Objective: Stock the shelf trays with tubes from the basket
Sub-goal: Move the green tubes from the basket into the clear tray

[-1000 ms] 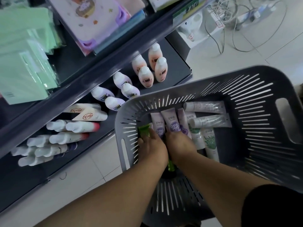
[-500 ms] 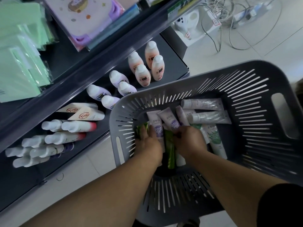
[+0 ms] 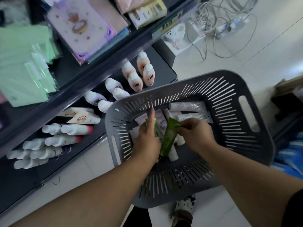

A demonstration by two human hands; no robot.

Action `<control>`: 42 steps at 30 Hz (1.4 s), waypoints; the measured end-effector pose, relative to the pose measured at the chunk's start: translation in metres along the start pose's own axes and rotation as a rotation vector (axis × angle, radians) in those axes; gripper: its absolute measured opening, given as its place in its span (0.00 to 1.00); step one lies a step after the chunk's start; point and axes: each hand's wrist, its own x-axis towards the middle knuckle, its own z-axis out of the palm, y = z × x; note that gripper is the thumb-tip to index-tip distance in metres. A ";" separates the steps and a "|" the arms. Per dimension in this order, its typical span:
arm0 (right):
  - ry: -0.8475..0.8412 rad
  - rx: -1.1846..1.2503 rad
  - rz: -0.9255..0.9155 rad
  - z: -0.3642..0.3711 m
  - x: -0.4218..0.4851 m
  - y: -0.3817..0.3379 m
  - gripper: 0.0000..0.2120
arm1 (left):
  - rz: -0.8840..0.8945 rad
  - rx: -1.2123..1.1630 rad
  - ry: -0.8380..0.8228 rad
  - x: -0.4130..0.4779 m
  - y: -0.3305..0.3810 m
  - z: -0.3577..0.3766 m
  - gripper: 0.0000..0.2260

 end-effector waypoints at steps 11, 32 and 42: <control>-0.136 0.440 -0.118 -0.122 -0.102 -0.118 0.08 | 0.128 -0.257 0.282 -0.100 0.112 -0.113 0.36; -0.323 0.363 -0.889 -0.212 -0.384 -0.334 0.07 | 0.349 -0.268 0.917 -0.385 0.210 -0.314 0.14; -0.494 0.368 -1.039 -0.156 -0.507 -0.386 0.06 | 0.395 -0.119 1.059 -0.513 0.122 -0.379 0.18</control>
